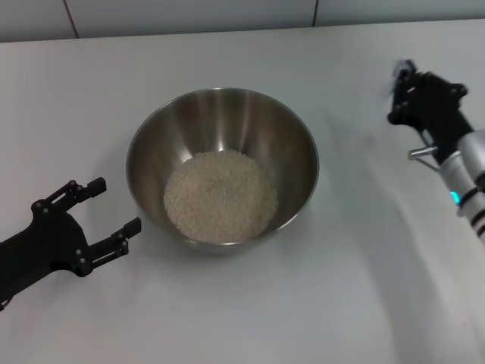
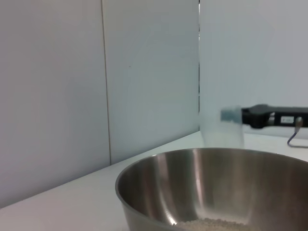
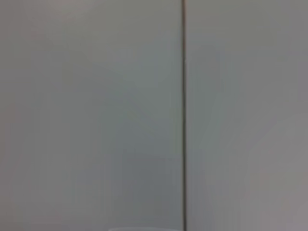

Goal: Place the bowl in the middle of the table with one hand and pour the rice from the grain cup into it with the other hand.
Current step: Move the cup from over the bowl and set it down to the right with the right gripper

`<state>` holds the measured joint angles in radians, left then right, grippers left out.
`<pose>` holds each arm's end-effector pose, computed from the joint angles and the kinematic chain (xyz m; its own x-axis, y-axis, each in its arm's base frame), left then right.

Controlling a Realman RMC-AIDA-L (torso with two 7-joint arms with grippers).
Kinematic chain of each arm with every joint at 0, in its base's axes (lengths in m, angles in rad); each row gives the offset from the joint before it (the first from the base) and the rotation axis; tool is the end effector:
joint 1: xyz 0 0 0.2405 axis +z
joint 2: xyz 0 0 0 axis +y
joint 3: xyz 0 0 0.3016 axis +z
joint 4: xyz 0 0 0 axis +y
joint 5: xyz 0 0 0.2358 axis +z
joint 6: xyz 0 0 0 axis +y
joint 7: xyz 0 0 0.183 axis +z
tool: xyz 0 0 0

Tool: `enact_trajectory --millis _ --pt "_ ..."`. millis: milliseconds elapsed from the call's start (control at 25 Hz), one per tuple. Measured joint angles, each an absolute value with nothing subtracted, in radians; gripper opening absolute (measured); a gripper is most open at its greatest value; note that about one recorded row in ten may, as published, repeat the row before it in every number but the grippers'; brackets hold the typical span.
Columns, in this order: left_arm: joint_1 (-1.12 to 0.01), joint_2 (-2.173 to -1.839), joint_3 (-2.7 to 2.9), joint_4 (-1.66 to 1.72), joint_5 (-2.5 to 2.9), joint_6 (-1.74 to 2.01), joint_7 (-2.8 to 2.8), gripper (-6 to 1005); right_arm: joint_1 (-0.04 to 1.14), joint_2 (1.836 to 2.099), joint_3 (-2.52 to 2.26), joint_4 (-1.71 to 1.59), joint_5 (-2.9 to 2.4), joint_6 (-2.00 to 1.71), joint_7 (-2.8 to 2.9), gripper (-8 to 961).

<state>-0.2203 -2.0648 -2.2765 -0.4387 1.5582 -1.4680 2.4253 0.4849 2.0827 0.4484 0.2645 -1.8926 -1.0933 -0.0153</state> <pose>-0.3811 0.2923 -0.0704 0.8207 0.0779 0.5661 0.3994 -0.7867 -0.4707 0.3457 0.4045 -0.0983 0.7473 -0.0072 -0.6644 -0.6491 -0.2216 -0.7277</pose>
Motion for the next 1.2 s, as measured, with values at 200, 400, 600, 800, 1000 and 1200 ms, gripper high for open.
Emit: enact_trajectory --millis 200,400,600,800,1000,1200 --pt "-0.221 -2.065 -2.276 -0.439 1.558 -1.474 2.425 829 0.511 2.083 0.446 0.261 -1.974 -1.003 -0.016 35" --pt "-0.221 -2.065 -2.276 -0.439 1.558 -1.474 2.425 829 0.517 2.084 0.444 0.261 -2.036 -0.975 -0.016 38" --pt "-0.222 -2.065 -2.276 -0.439 1.558 -1.474 2.425 829 0.517 2.084 0.449 0.258 -2.049 -0.972 -0.016 42" --pt "-0.222 -2.065 -2.276 -0.439 1.559 -1.474 2.425 829 0.515 2.083 0.448 0.254 -2.049 -0.970 -0.016 94" --pt "-0.222 -2.064 -2.276 -0.439 1.559 -1.474 2.426 829 0.500 2.080 0.437 0.252 -2.050 -0.970 -0.015 179" --pt "-0.223 -2.064 -2.276 -0.439 1.559 -1.474 2.426 829 0.467 2.079 0.435 0.254 -2.052 -0.996 -0.015 351"
